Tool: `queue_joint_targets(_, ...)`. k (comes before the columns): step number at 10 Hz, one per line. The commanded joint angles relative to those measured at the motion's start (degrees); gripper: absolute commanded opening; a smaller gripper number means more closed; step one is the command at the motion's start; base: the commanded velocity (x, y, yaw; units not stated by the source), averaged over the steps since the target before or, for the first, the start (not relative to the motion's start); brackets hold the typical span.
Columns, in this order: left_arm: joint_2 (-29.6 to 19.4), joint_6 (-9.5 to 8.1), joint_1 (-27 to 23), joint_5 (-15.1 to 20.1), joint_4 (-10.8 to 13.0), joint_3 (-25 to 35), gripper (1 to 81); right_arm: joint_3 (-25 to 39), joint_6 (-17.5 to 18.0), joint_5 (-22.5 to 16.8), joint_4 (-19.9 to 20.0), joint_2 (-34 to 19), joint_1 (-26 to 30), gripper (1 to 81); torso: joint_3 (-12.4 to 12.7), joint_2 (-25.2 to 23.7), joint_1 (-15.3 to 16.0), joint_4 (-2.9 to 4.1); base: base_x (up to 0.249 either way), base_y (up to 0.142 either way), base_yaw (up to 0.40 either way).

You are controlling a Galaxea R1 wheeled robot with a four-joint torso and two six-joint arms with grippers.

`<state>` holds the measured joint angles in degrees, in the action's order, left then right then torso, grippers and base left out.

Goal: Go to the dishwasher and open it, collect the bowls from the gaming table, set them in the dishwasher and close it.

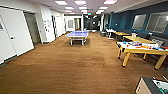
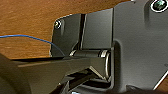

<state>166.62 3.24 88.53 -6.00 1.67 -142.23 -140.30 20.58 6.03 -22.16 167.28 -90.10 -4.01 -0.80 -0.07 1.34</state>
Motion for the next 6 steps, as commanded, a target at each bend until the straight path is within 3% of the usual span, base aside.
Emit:
queue_joint_targets(1, 0.03, 0.45, -2.09, 3.01, 0.53, 0.55, 81.1, 0.3, -0.19, -2.34, -0.25, -0.69, 2.33, 81.1, 0.0, 0.0, 0.07, 0.0, 0.193, 0.0, 0.0)
queue_joint_targets(6, 0.12, 0.54, -2.17, 3.01, 0.62, 0.55, 81.1, -0.04, -0.19, -2.34, 0.01, -0.34, 2.33, 81.1, -0.02, 0.02, 0.08, 0.0, 0.202, 0.0, 0.0)
